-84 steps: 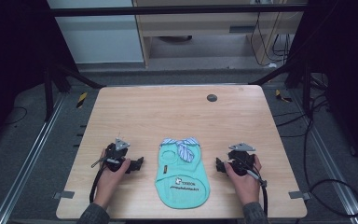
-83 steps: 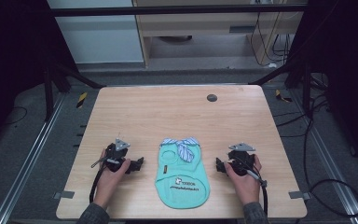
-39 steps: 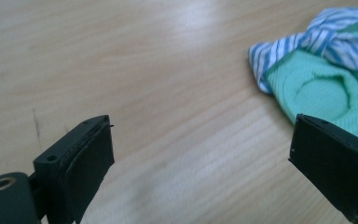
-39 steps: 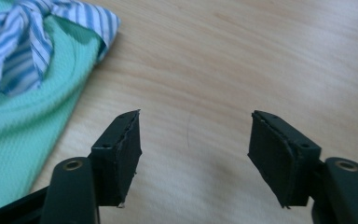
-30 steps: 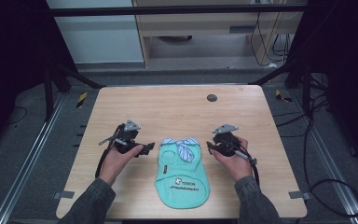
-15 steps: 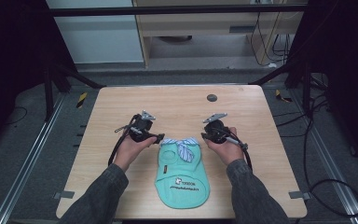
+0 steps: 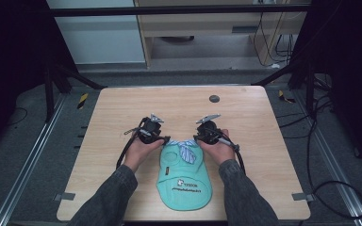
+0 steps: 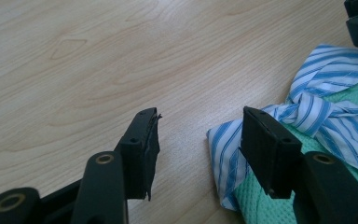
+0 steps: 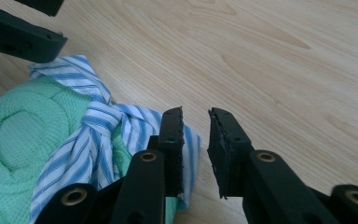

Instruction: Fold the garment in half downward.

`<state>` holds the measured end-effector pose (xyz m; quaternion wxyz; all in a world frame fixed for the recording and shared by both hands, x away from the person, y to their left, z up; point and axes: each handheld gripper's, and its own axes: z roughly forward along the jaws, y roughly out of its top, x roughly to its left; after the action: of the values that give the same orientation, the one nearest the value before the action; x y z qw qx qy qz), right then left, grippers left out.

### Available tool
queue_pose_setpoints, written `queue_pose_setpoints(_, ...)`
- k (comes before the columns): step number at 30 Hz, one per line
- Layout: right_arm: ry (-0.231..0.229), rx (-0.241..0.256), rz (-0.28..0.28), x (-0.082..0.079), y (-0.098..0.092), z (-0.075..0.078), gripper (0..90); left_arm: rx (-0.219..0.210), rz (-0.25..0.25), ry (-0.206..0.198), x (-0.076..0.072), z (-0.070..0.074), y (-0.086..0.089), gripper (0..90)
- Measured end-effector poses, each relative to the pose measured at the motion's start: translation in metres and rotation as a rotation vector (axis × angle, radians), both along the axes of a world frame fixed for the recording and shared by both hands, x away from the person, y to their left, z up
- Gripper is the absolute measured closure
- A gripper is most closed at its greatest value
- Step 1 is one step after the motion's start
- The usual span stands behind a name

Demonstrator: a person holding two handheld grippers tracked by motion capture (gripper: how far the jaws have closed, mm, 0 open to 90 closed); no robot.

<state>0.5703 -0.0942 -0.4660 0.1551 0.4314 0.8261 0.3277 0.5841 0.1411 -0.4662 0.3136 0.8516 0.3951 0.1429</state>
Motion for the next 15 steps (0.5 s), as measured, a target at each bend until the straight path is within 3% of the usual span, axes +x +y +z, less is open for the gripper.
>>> queue_pose_setpoints(9, 0.056, -0.017, 0.004, 0.002, 0.007, -0.01, 59.6, 0.01, -0.005, 0.032, -0.001, -0.01, -0.002, 47.2)
queue_pose_setpoints(15, 0.09, -0.032, -0.006, 0.004, 0.009, -0.017, 58.2, 0.006, -0.009, 0.041, -0.001, -0.011, -0.002, 47.1)
